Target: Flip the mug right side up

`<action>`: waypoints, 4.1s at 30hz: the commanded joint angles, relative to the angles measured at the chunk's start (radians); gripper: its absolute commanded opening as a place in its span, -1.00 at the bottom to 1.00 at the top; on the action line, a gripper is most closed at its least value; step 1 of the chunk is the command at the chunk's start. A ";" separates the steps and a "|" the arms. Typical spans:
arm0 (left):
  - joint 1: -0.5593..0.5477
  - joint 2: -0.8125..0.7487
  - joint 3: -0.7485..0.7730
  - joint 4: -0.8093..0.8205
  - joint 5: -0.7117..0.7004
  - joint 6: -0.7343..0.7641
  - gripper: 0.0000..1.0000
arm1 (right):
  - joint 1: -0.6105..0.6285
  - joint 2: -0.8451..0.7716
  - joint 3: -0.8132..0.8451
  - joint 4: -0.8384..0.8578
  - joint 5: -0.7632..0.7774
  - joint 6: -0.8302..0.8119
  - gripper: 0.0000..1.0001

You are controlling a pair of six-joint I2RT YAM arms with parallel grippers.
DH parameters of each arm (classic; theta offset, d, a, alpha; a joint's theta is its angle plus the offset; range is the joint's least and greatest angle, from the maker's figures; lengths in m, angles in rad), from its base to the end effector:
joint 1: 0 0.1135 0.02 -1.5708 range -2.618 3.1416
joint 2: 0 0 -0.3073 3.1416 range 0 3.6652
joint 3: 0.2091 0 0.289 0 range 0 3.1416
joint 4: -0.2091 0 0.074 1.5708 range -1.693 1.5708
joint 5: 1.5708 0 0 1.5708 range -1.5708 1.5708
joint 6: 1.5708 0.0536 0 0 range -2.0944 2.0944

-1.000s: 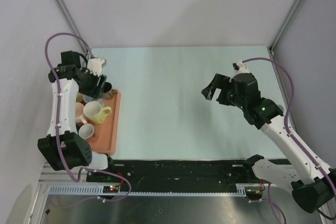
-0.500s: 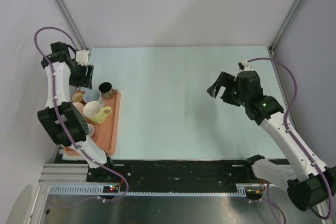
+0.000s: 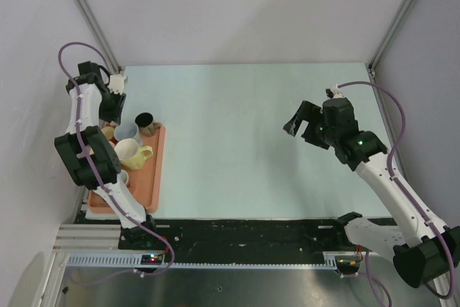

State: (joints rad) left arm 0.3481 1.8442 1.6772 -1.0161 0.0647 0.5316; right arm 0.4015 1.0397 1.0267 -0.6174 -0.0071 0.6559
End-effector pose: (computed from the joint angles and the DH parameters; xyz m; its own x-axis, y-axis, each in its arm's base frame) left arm 0.4147 0.1468 0.3035 -0.9111 0.2075 -0.3562 0.1675 0.9759 0.1400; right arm 0.2308 0.0984 0.3596 -0.6715 0.3774 -0.6376 0.0170 0.8682 0.4960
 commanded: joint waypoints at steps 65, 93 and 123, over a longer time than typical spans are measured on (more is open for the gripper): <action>0.045 -0.134 -0.056 0.102 0.094 0.076 0.41 | -0.896 0.297 0.010 -0.029 0.277 -0.187 0.99; 0.035 -0.229 -0.111 0.048 0.067 0.103 0.42 | -0.487 0.643 0.120 -0.084 0.337 -0.432 0.86; 0.027 -0.332 -0.104 0.000 0.145 0.116 0.46 | -0.450 0.644 0.118 -0.025 0.199 -0.420 -1.00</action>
State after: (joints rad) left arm 0.3840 1.5555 1.5505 -1.0084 0.1810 0.6373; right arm -0.0601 1.7481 1.1481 -0.7082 0.3122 0.2352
